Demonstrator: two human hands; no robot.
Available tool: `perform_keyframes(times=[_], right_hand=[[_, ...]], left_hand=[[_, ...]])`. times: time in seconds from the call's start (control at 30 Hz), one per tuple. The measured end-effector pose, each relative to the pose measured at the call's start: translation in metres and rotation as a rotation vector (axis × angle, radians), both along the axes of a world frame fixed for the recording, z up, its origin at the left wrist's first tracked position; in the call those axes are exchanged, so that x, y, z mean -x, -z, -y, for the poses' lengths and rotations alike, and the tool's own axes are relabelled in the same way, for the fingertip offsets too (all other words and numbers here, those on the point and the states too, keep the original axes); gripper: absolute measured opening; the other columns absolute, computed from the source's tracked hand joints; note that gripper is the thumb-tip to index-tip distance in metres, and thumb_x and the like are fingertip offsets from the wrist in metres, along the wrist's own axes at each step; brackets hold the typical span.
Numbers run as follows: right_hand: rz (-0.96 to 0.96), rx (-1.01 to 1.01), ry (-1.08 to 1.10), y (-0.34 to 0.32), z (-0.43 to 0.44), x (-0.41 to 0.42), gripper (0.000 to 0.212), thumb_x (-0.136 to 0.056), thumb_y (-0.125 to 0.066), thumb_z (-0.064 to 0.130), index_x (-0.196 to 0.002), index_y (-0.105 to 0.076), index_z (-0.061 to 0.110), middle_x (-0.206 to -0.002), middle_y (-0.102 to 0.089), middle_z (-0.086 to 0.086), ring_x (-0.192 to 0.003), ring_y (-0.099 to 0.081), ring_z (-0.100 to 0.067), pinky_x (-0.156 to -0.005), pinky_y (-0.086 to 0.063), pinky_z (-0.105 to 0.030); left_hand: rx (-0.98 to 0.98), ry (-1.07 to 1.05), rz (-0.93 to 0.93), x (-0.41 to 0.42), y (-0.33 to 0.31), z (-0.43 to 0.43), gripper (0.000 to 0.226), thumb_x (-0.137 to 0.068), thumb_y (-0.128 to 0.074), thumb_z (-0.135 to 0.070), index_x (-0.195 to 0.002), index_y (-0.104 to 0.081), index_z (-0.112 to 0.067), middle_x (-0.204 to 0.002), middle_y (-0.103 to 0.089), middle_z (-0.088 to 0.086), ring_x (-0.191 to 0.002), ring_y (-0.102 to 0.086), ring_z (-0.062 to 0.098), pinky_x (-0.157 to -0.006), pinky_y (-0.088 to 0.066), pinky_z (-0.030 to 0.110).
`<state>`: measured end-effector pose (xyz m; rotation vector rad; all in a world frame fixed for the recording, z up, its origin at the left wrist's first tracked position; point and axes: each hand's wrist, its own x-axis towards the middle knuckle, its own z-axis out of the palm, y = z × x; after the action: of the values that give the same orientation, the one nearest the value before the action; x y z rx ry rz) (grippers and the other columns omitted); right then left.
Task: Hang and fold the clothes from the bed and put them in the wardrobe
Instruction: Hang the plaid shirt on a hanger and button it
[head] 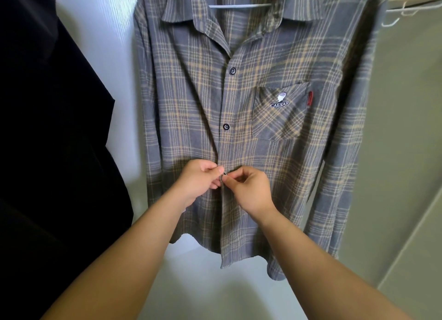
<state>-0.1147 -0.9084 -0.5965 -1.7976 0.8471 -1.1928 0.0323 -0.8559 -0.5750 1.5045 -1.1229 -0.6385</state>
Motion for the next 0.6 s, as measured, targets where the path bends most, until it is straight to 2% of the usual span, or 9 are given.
perform_keyframes(times=[0.23,0.43,0.5,0.6], right_hand=[[0.049,-0.038,0.021,-0.001,-0.003,-0.004,0.011,-0.084,-0.081,0.017,-0.076,-0.074,0.014,-0.072,-0.074,0.002,-0.068,-0.068,-0.011,-0.065,-0.055,-0.023],[0.139,-0.166,-0.009,-0.005,-0.009,-0.003,0.011,-0.085,-0.078,0.012,-0.075,-0.074,0.01,-0.072,-0.073,-0.009,-0.066,-0.064,-0.019,-0.07,-0.057,-0.04],[0.198,-0.252,-0.027,-0.007,-0.012,-0.004,0.011,-0.085,-0.077,0.009,-0.076,-0.072,0.005,-0.072,-0.072,-0.013,-0.065,-0.062,-0.019,-0.069,-0.057,-0.039],[0.332,-0.437,-0.097,-0.009,-0.013,-0.004,0.008,-0.086,-0.076,0.004,-0.081,-0.069,0.002,-0.069,-0.07,-0.011,-0.064,-0.063,-0.017,-0.064,-0.056,-0.029]], left_hand=[[-0.011,-0.037,-0.046,0.002,0.0,0.003,0.019,-0.099,-0.064,-0.012,-0.082,-0.071,-0.016,-0.066,-0.073,-0.002,-0.063,-0.068,0.006,-0.061,-0.054,0.022],[-0.001,-0.026,0.002,0.004,-0.002,0.002,0.02,-0.101,-0.06,-0.012,-0.085,-0.071,-0.009,-0.073,-0.068,0.002,-0.064,-0.062,0.008,-0.066,-0.057,0.023],[-0.002,-0.027,-0.008,0.004,-0.001,0.003,0.016,-0.101,-0.06,-0.011,-0.093,-0.07,-0.002,-0.074,-0.066,0.003,-0.064,-0.061,0.01,-0.065,-0.055,0.025],[0.005,-0.03,-0.005,0.003,0.001,0.004,0.014,-0.101,-0.06,-0.011,-0.103,-0.068,0.0,-0.073,-0.063,0.005,-0.063,-0.058,0.01,-0.064,-0.053,0.023]])
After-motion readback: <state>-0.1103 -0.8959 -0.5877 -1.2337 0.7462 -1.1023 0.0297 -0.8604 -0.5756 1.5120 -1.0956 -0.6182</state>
